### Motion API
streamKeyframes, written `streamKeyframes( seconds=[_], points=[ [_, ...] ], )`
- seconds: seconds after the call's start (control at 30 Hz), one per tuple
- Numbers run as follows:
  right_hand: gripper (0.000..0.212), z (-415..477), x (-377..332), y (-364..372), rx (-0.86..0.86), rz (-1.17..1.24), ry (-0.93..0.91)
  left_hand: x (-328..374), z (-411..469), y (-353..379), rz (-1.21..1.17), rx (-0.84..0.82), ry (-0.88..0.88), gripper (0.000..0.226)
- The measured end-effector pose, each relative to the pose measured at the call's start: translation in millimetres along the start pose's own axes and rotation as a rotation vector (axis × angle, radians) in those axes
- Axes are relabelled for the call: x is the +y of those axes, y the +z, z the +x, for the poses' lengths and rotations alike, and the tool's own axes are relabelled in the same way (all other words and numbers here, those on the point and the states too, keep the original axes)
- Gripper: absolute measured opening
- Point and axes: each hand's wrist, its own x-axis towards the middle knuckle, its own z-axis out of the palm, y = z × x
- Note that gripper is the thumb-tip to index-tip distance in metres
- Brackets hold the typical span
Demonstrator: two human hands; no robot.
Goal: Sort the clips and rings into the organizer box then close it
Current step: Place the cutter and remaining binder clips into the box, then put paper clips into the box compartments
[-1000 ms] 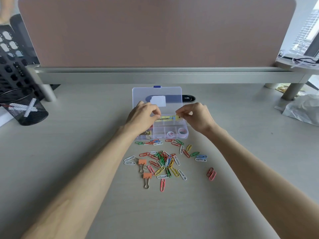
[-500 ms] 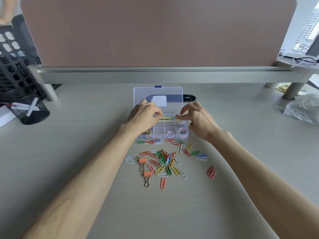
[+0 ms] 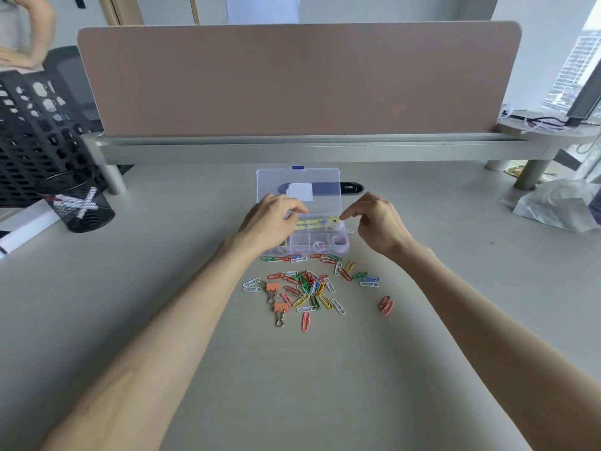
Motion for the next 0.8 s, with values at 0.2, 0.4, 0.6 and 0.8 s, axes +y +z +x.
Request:
streamKeyframes(
  seconds=[0.2, 0.4, 0.6, 0.8],
  points=[
    [0.036, -37, -20, -10, -0.002, 0.055, -0.042, 9, -49, -7, -0.093, 0.079, 0.038, 0.024],
    [0.040, -78, -25, -8, -0.037, 0.003, -0.076, -5, -108, -20, -0.029, 0.137, -0.123, 0.020],
    [0.050, -99, -25, -7, -0.134, -0.062, 0.042, -18, -135, -23, 0.093, 0.191, -0.184, 0.021],
    [0.035, -101, -47, 6, -0.162, -0.075, 0.044, -32, -140, -15, 0.116, 0.164, -0.158, 0.022]
  ],
)
